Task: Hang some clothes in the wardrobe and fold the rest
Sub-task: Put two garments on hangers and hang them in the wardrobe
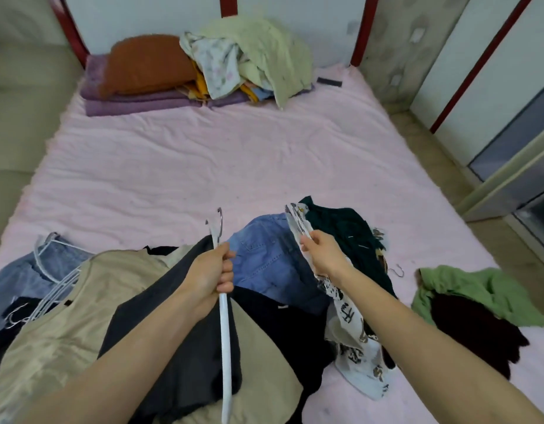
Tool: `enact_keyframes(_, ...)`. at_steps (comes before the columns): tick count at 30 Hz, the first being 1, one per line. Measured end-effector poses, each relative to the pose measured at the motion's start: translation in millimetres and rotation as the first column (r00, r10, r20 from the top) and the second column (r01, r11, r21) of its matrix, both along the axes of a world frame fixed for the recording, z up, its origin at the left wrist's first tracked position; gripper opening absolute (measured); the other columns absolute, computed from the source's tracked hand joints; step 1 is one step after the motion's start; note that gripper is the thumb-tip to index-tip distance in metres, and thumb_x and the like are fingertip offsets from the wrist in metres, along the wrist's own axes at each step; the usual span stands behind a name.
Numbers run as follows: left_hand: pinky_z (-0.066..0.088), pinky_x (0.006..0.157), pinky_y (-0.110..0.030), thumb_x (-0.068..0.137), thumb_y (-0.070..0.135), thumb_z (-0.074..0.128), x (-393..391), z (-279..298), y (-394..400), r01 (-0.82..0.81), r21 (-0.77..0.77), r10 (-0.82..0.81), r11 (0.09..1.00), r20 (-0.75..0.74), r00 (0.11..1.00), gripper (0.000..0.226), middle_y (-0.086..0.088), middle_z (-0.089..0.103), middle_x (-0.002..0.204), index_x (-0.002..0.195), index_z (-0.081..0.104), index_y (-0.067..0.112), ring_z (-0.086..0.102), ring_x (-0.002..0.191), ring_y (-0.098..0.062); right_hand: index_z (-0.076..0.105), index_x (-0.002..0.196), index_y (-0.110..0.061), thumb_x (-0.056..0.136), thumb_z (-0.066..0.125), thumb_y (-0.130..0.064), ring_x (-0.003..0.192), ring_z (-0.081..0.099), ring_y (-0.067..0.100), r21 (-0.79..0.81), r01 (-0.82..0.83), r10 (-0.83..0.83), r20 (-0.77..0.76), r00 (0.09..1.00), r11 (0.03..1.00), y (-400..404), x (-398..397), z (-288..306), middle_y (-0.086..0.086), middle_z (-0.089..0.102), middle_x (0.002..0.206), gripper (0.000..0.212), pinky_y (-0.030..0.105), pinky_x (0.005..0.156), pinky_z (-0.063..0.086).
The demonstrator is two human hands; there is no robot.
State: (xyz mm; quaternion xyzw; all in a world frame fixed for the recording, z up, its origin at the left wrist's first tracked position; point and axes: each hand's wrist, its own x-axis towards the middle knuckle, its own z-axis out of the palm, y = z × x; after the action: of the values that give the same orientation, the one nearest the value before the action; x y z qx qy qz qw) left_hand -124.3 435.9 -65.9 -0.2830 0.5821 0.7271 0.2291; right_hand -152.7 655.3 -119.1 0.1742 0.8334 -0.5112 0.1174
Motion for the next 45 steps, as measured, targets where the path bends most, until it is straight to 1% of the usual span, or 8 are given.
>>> enact_keyframes(2, 0.012, 0.03, -0.014, 0.103, 0.024, 0.037, 10, 28, 5, 0.034, 0.022, -0.033, 0.999, -0.038, 0.999, 0.029, 0.008, 0.022, 0.045, 0.075, 0.042, 0.014, 0.016, 0.032, -0.003, 0.052, 0.077, -0.011, 0.098, 0.049, -0.016, 0.034, 0.041, 0.0, -0.017, 0.013, -0.013, -0.041, 0.999, 1.0, 10, 19, 45, 0.01, 0.065, 0.077, 0.022, 0.015, 0.042, 0.033)
enact_keyframes(5, 0.011, 0.031, -0.015, 0.101, 0.019, 0.039, 28, 65, 15, 0.116, 0.025, -0.113, 0.993, -0.09, 0.99, 0.026, 0.006, 0.02, 0.049, 0.076, 0.042, 0.013, 0.016, 0.033, -0.004, 0.056, 0.09, -0.009, 0.099, 0.049, -0.017, 0.03, 0.035, 0.003, -0.041, 0.049, -0.053, -0.104, 0.993, 0.998, 19, 51, 102, 0.01, 0.064, 0.068, 0.014, 0.012, 0.034, 0.028)
enact_keyframes(13, 0.011, 0.03, -0.014, 0.103, 0.02, 0.037, 98, 154, 32, 0.287, 0.155, -0.243, 0.945, -0.25, 0.937, 0.027, 0.008, 0.022, 0.041, 0.078, 0.04, 0.012, 0.016, 0.03, -0.004, 0.059, 0.104, 0.001, 0.099, 0.049, -0.015, 0.037, 0.025, 0.01, -0.223, 0.25, -0.298, -0.216, 0.93, 0.942, 24, 174, 206, 0.004, 0.045, 0.057, 0.019, 0.018, 0.038, 0.016)
enact_keyframes(19, 0.011, 0.03, -0.014, 0.104, 0.023, 0.036, 164, 223, 74, 0.563, 0.197, -0.47, 0.802, -0.374, 0.8, 0.028, 0.008, 0.022, 0.043, 0.077, 0.04, 0.014, 0.017, 0.031, -0.003, 0.059, 0.102, 0.0, 0.1, 0.047, -0.018, 0.036, 0.025, 0.01, -0.213, 0.35, -0.403, -0.309, 0.862, 0.912, 51, 301, 260, 0.004, 0.043, 0.057, 0.022, 0.018, 0.037, 0.017)
enact_keyframes(26, 0.015, 0.027, -0.012, 0.103, 0.017, 0.037, 251, 271, 165, 0.761, 0.201, -0.637, 0.616, -0.441, 0.632, 0.028, 0.009, 0.028, 0.041, 0.075, 0.039, 0.014, 0.021, 0.029, -0.001, 0.062, 0.098, -0.005, 0.101, 0.046, -0.016, 0.033, 0.029, 0.006, -0.203, 0.563, -0.589, -0.435, 0.681, 0.801, 97, 434, 336, -0.001, 0.045, 0.054, 0.02, 0.014, 0.033, 0.019)
enact_keyframes(36, 0.018, 0.026, -0.014, 0.1, 0.002, 0.034, 377, 259, 308, 0.88, 0.165, -0.772, 0.444, -0.428, 0.47, 0.028, 0.009, 0.029, 0.038, 0.074, 0.039, 0.01, 0.021, 0.028, -0.002, 0.065, 0.105, -0.001, 0.101, 0.046, -0.016, 0.037, 0.025, 0.006, -0.121, 0.677, -0.656, -0.419, 0.628, 0.726, 170, 600, 359, 0.002, 0.044, 0.058, 0.024, 0.016, 0.033, 0.019)
enact_keyframes(42, 0.021, 0.027, -0.015, 0.098, 0.001, 0.037, 441, 227, 403, 0.901, 0.064, -0.826, 0.429, -0.376, 0.42, 0.03, 0.003, 0.036, 0.048, 0.07, 0.043, 0.008, 0.026, 0.029, -0.004, 0.064, 0.106, 0.0, 0.1, 0.046, -0.015, 0.035, 0.03, 0.004, -0.061, 0.702, -0.676, -0.337, 0.655, 0.71, 244, 661, 351, 0.004, 0.046, 0.06, 0.023, 0.015, 0.034, 0.023)
enact_keyframes(45, 0.027, 0.03, -0.013, 0.094, -0.002, 0.039, 477, 204, 466, 0.879, 0.0, -0.835, 0.477, -0.313, 0.453, 0.022, -0.006, 0.044, 0.057, 0.075, 0.047, 0.003, 0.036, 0.041, -0.009, 0.064, 0.106, 0.002, 0.1, 0.048, -0.013, 0.034, 0.033, 0.004, -0.015, 0.699, -0.666, -0.32, 0.674, 0.715, 298, 690, 349, 0.005, 0.049, 0.061, 0.023, 0.014, 0.033, 0.026)
